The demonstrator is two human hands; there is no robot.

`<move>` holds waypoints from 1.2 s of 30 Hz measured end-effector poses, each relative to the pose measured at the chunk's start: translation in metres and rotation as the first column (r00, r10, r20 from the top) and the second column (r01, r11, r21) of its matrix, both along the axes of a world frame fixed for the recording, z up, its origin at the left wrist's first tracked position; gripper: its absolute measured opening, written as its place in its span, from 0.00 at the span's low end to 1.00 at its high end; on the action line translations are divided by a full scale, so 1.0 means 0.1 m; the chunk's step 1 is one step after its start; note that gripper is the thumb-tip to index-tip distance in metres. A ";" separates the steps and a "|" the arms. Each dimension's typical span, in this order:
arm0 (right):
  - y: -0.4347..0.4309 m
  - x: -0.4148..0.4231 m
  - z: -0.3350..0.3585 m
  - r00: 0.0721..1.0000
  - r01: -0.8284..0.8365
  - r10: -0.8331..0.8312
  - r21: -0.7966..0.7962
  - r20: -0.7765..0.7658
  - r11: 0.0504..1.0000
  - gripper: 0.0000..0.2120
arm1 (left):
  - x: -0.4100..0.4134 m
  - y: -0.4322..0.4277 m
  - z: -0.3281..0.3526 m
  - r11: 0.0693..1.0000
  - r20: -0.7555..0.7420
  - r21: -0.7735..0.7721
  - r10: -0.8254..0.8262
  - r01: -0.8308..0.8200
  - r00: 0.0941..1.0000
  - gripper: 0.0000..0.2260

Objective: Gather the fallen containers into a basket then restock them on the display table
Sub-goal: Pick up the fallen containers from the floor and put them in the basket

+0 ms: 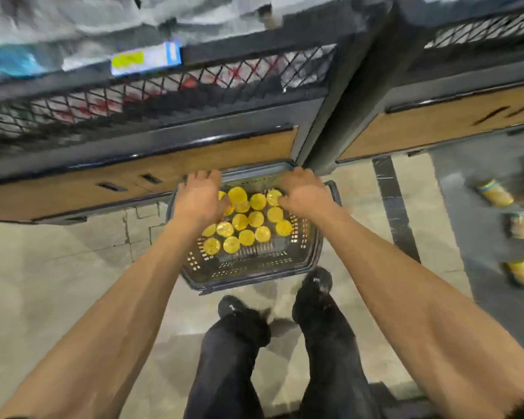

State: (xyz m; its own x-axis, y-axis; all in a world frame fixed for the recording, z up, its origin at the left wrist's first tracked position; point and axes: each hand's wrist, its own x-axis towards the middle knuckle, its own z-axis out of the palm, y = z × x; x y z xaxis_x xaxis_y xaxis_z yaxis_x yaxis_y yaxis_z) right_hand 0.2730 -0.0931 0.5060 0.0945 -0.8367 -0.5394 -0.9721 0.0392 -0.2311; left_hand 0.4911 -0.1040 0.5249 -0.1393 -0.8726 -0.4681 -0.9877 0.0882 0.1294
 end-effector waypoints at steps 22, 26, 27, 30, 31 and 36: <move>0.83 -4.03 2.65 0.935 0.314 -0.335 -0.162 -0.121 0.935 0.21 | -4.06 0.10 2.15 0.849 -0.005 -0.202 -0.499 0.488 0.866 0.22; 1.26 -4.59 2.85 0.880 0.441 -0.464 -0.191 -0.102 0.877 0.20 | -4.74 0.11 2.41 0.785 -0.045 -0.204 -0.605 0.585 0.795 0.22; 1.36 -4.69 2.89 0.864 0.470 -0.494 -0.202 -0.093 0.859 0.21 | -4.89 0.09 2.47 0.764 -0.050 -0.215 -0.631 0.609 0.774 0.21; 1.76 -5.01 3.00 0.809 0.557 -0.581 -0.202 -0.085 0.805 0.21 | -5.42 0.13 2.61 0.677 -0.062 -0.267 -0.722 0.686 0.689 0.21; 1.90 -5.11 3.01 0.789 0.585 -0.608 -0.198 -0.083 0.786 0.22 | -5.59 0.17 2.64 0.656 -0.081 -0.277 -0.744 0.702 0.663 0.21; 2.45 -5.61 2.98 0.686 0.694 -0.723 -0.229 -0.078 0.683 0.23 | -6.38 0.49 2.73 0.497 -0.102 -0.386 -0.860 0.777 0.499 0.16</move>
State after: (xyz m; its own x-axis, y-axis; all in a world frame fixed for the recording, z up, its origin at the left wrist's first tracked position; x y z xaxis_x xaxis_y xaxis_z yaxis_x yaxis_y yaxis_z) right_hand -0.2876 0.1516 0.8035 -0.6339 -0.6950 -0.3394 -0.6903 0.7063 -0.1570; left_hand -0.1470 -0.0551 0.7977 -0.9271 -0.3667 -0.0779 -0.3748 0.9083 0.1855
